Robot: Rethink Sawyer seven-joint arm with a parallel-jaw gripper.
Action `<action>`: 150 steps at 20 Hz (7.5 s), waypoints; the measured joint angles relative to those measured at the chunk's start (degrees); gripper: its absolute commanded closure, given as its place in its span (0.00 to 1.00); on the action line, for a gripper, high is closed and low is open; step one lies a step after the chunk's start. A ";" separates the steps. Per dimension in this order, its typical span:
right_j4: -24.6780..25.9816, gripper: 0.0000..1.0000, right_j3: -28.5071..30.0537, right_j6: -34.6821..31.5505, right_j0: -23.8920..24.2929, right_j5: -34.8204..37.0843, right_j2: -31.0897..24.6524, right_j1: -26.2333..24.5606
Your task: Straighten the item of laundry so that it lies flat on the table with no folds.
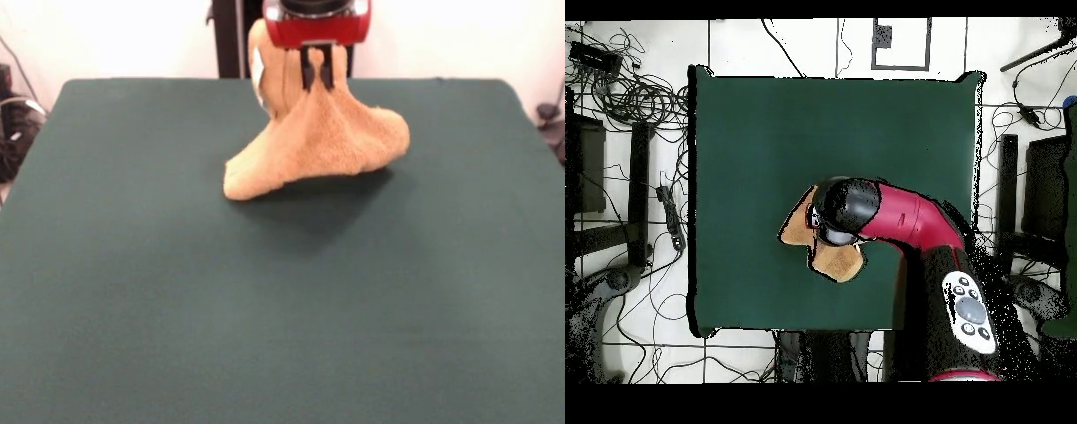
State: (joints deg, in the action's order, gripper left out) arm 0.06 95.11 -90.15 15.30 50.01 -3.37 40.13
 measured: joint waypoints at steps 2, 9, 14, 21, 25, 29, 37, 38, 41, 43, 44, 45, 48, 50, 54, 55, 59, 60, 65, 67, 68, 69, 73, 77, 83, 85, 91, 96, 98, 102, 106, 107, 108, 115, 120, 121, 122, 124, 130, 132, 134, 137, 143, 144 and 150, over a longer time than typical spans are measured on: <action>-0.05 1.00 0.00 0.00 -0.05 1.31 0.01 1.23; -0.51 1.00 -0.80 0.00 -0.25 10.07 0.02 5.76; -0.82 1.00 -3.81 0.00 -0.25 19.95 0.02 7.99; -1.13 1.00 -9.81 0.00 -0.25 27.27 0.02 8.92; -1.17 0.00 -12.08 0.00 -0.31 27.25 0.02 8.93; -1.17 0.00 -12.61 0.00 -0.51 26.49 0.02 9.11; -1.25 0.00 -12.51 0.00 -2.19 17.65 0.04 9.17; -1.37 0.00 -12.38 0.00 -2.27 16.28 0.04 9.18; -1.63 0.00 -12.09 0.00 -2.35 13.42 0.06 9.17; -1.86 0.00 -11.39 0.00 -2.29 9.55 0.05 9.05; -1.87 0.00 -11.21 0.00 -2.28 8.63 0.05 9.01; -1.87 0.00 -10.99 0.00 -2.26 7.63 0.05 8.95; -1.82 0.00 -9.95 0.00 -2.14 2.76 0.05 8.67; -1.69 0.00 -8.93 0.00 -2.02 -2.14 0.06 8.35; -0.85 0.00 -8.27 0.00 -2.07 -7.65 0.06 7.49; -0.67 0.00 -8.26 0.00 -2.09 -8.49 0.09 7.14; -0.20 0.00 -8.21 0.00 -2.24 -11.11 0.11 5.47; -0.18 0.00 -8.21 0.00 -2.29 -11.33 0.13 5.13; -0.05 0.00 -8.08 0.00 -2.44 -11.45 0.27 3.93; 0.02 0.00 -8.05 0.00 -2.50 -11.47 0.44 3.57; 0.05 0.00 -8.05 0.00 -2.52 -11.53 0.53 3.41; 0.05 0.00 -8.04 0.00 -2.52 -11.61 0.58 3.33; 0.01 0.00 -7.85 0.00 -2.52 -12.75 0.95 3.19; -0.60 0.00 -7.71 -0.21 -2.92 -15.26 2.29 3.15; -3.82 0.00 -7.65 -4.35 -6.02 -22.03 6.84 2.94; -4.64 0.00 -7.66 -5.82 -6.80 -23.36 7.76 2.83; -7.85 0.00 -7.64 -13.58 -10.14 -29.00 11.53 1.15; -9.68 0.00 -7.62 -18.27 -11.82 -31.54 13.82 -0.83; -10.71 0.00 -7.61 -20.29 -12.31 -31.85 14.75 -1.93; -11.84 0.00 -7.39 -21.90 -12.45 -31.84 15.30 -2.80; -13.29 0.00 -7.34 -22.65 -12.44 -31.84 15.76 -3.42; -14.01 0.00 -7.34 -22.74 -12.44 -31.84 15.90 -3.66; -14.46 0.00 -7.33 -22.74 -12.44 -31.84 15.99 -3.80; -18.22 0.00 -7.27 -22.75 -12.58 -28.66 17.39 -4.49; -19.62 0.00 -7.27 -22.75 -12.74 -22.99 18.84 -4.99; -19.83 0.00 -7.27 -22.75 -12.75 -21.64 19.05 -5.00; -19.96 0.00 -7.27 -22.75 -12.76 -20.56 19.19 -5.00; -20.21 0.00 -7.27 -22.75 -12.76 -18.07 19.40 -4.99; -20.35 0.00 -7.20 -22.75 -12.76 -12.81 19.49 -4.99; -20.37 0.00 -7.04 -22.75 -12.76 -12.42 19.49 -4.99; -20.68 0.00 -6.44 -22.75 -12.71 -12.59 19.49 -4.98; -21.02 0.00 -4.82 -22.75 -12.53 -14.63 19.48 -5.04; -21.08 0.00 -1.38 -22.75 -12.31 -21.22 19.49 -5.19; -21.09 0.00 -0.84 -22.75 -12.31 -22.37 19.48 -5.26; -21.10 0.00 1.49 -22.75 -12.31 -26.91 19.48 -6.63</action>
State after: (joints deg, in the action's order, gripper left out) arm -21.04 96.60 -112.90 2.99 23.10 16.11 33.50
